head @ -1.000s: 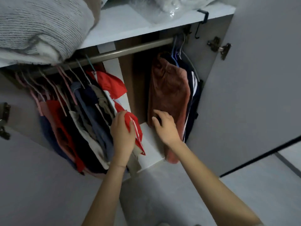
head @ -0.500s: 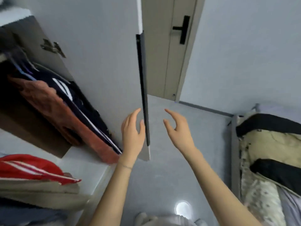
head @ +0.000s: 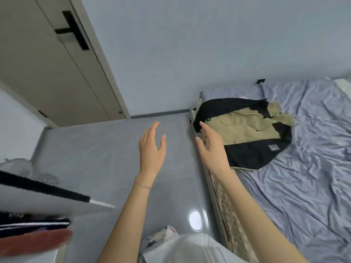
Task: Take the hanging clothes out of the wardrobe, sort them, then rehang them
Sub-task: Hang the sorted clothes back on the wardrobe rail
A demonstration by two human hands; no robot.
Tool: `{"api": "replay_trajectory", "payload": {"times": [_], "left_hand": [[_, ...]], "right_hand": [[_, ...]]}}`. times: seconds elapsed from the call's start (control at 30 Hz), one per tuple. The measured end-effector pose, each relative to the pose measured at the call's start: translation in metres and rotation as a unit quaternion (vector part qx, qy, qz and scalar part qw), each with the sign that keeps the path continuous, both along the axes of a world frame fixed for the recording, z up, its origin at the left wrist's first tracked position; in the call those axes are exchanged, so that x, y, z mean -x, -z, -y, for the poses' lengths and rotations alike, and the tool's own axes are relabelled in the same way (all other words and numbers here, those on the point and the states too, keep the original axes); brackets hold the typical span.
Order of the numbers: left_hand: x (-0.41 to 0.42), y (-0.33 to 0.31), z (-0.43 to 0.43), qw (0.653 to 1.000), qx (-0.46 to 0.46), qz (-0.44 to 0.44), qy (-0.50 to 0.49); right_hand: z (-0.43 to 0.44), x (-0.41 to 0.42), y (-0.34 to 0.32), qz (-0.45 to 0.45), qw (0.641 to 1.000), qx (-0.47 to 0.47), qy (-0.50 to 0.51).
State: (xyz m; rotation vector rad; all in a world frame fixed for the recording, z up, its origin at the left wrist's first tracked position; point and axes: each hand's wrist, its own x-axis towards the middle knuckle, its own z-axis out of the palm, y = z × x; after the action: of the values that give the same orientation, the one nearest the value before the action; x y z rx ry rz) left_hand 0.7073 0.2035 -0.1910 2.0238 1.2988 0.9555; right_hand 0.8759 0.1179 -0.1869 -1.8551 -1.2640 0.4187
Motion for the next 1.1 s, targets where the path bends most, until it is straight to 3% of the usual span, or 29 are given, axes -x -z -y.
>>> {"api": "replay_trajectory", "payload": {"times": [0.37,0.63,1.1], "left_hand": [[-0.251,0.041,-0.080,0.973,0.015,-0.037,0.229],[-0.426,0.063,-0.163,0.925,0.002,-0.086,0.369],[-0.649,0.107,-0.204,0.856,-0.008,-0.155,0.494]], "right_hand": [[0.013,-0.200,0.041,-0.021,0.972,0.049,0.230],[-0.024,-0.321,0.066,-0.083,0.908,0.071,0.404],[-0.042,-0.493,0.130,-0.113,0.863,0.122,0.477]]}}
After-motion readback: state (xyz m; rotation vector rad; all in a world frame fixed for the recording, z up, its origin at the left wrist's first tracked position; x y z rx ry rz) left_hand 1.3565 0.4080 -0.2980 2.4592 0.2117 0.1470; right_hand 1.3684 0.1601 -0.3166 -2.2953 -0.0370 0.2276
